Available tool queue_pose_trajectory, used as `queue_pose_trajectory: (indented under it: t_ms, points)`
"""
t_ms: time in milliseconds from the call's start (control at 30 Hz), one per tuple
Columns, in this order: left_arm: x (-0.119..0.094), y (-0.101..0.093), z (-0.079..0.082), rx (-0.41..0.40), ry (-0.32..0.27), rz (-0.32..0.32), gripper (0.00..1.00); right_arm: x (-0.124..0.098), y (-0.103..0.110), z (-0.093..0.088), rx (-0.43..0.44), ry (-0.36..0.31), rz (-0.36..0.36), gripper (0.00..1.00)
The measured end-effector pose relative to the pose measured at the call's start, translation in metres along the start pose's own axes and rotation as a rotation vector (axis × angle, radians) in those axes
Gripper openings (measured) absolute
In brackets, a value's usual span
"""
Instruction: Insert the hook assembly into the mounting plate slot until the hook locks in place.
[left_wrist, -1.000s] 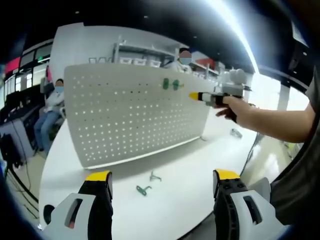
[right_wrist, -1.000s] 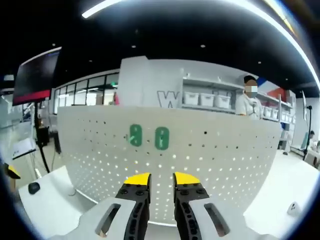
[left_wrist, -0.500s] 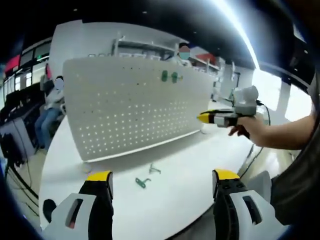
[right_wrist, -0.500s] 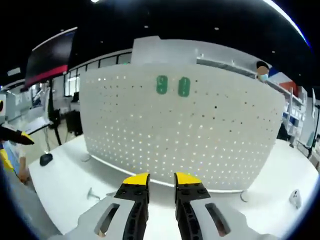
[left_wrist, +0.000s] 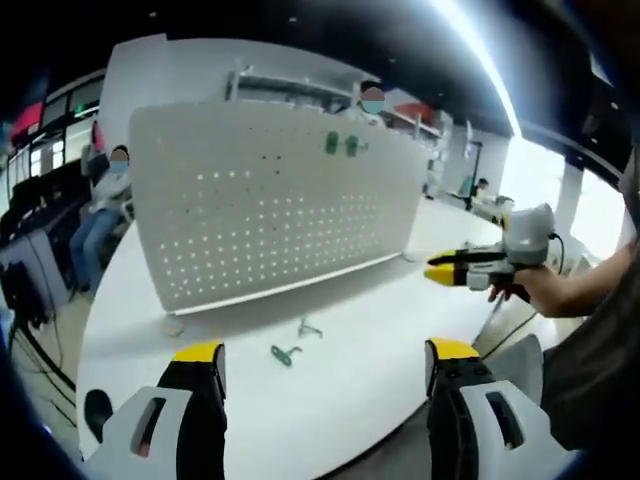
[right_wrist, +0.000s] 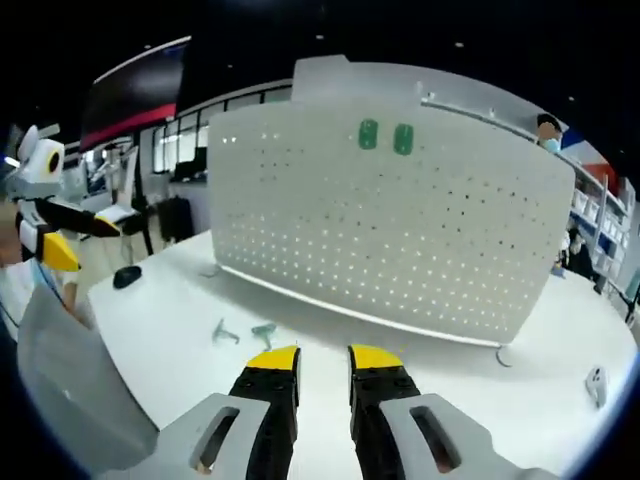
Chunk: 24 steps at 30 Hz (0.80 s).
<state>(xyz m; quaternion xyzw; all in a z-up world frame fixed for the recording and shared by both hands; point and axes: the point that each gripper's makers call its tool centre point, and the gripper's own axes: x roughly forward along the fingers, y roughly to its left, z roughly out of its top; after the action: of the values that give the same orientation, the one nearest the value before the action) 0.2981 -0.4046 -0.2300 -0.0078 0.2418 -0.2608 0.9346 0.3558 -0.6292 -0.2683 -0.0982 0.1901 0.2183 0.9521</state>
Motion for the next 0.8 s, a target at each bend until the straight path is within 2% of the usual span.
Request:
queue_pose_trajectory:
  t_ms: [100, 333, 500, 800]
  points:
    - [0.0, 0.0, -0.002, 0.002, 0.007, 0.003, 0.83, -0.005, 0.007, -0.012, 0.012, 0.033, 0.021, 0.17]
    - [0.003, 0.004, -0.012, -0.004, 0.048, 0.005, 0.83, -0.011, 0.023, -0.025, 0.008, 0.076, 0.077, 0.18]
    - [0.005, 0.004, -0.015, -0.011, 0.057, 0.0, 0.84, -0.011, 0.034, -0.037, -0.013, 0.112, 0.107, 0.18]
    - [0.011, 0.003, -0.036, -0.003, 0.128, -0.018, 0.86, -0.002, 0.051, -0.058, -0.035, 0.197, 0.192, 0.19]
